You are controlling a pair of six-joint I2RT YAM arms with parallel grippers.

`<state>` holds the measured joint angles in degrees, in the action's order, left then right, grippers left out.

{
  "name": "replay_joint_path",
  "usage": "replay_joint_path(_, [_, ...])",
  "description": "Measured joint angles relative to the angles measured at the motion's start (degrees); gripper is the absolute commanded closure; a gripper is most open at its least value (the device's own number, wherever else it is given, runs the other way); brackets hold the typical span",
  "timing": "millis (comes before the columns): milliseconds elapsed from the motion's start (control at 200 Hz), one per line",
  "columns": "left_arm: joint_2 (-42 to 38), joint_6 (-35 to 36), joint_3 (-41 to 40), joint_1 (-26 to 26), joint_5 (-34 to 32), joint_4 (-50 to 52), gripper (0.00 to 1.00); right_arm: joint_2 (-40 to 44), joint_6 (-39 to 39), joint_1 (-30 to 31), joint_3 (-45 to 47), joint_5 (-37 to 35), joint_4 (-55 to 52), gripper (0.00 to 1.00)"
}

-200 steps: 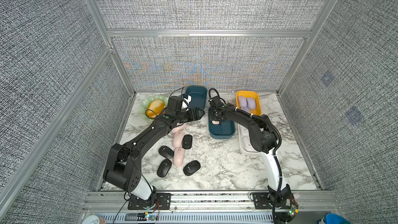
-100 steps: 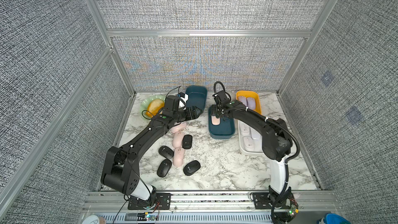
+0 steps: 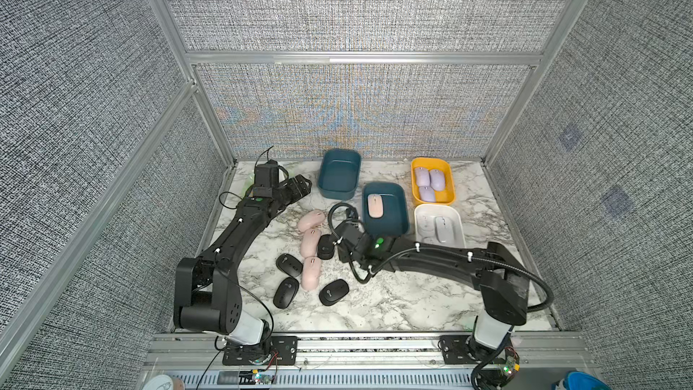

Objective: Place the mice by color into the storage box
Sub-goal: Place the mouse in the storage box, then pick up the mouse from the center of the board.

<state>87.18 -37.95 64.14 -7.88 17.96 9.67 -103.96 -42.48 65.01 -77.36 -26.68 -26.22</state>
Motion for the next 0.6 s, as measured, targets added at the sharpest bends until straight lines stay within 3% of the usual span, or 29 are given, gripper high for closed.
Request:
replay_joint_path(170, [0.92, -0.02, 1.27, 1.09, 0.26, 0.72, 0.15, -7.63, -2.45, 6.08, -5.95, 1.79, -0.26, 0.29])
replay_joint_path(600, [2.29, -0.04, 1.42, 1.55, 2.16, 2.01, 0.15, -20.65, -2.99, 7.76, -19.61, 5.84, -2.62, 0.25])
